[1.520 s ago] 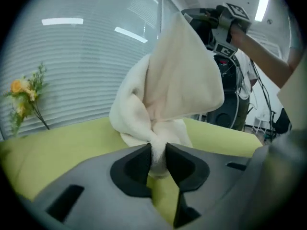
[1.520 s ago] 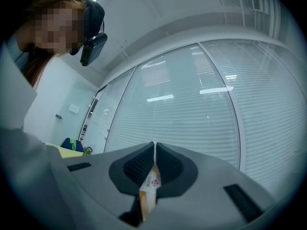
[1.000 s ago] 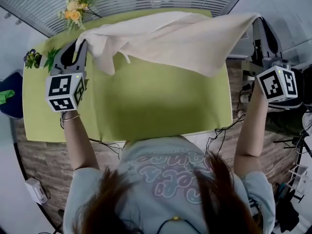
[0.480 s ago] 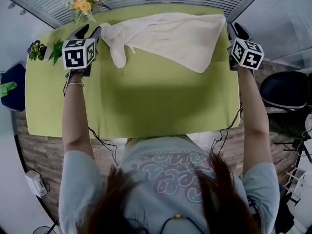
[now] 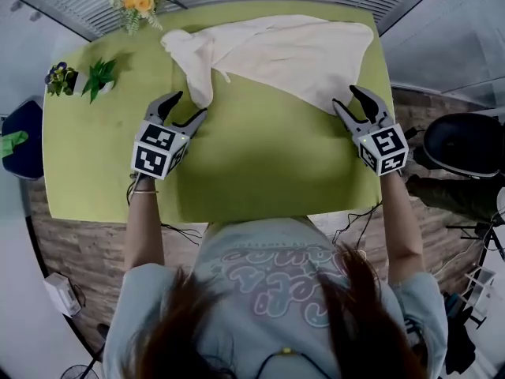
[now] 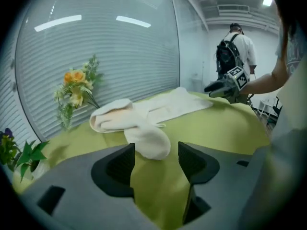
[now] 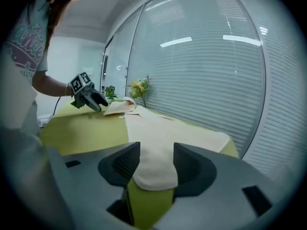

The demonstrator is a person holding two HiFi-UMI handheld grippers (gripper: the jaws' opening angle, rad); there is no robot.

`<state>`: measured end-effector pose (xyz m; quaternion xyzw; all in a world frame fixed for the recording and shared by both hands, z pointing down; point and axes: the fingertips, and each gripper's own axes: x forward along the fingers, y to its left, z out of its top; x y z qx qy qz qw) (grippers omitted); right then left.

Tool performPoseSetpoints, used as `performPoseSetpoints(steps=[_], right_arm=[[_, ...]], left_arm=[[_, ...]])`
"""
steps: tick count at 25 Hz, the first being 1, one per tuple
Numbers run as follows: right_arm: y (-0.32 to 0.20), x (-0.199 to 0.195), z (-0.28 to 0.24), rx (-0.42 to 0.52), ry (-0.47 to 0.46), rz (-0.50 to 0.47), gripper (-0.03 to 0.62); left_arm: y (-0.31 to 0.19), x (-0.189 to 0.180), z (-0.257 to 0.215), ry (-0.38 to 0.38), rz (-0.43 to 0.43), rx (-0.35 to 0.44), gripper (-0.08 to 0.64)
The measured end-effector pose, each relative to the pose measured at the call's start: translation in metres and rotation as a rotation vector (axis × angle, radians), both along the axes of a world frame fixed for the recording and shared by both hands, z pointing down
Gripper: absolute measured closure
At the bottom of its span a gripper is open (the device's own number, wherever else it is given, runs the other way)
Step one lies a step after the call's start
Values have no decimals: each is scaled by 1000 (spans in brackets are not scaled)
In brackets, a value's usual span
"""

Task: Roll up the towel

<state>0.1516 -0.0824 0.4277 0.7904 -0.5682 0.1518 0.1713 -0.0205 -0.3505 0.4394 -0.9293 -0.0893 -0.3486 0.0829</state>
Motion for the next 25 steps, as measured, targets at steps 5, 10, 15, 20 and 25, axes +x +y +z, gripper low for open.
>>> performPoseSetpoints(steps=[5, 10, 15, 20, 25], right_arm=[[-7, -27, 37, -167, -15, -60, 379], [7, -4, 51, -247, -22, 53, 521], [14, -14, 46, -314, 56, 33, 571], [63, -36, 10, -330, 186, 91, 572], [123, -77, 13, -415, 214, 81, 571]], left_arm=[[2, 7, 22, -51, 21, 102, 307], [-12, 20, 29, -44, -5, 84, 445], [-30, 8, 3, 25, -120, -101, 528], [-63, -49, -50, 108, -297, -392, 529], [-75, -121, -65, 87, -367, -545, 529]])
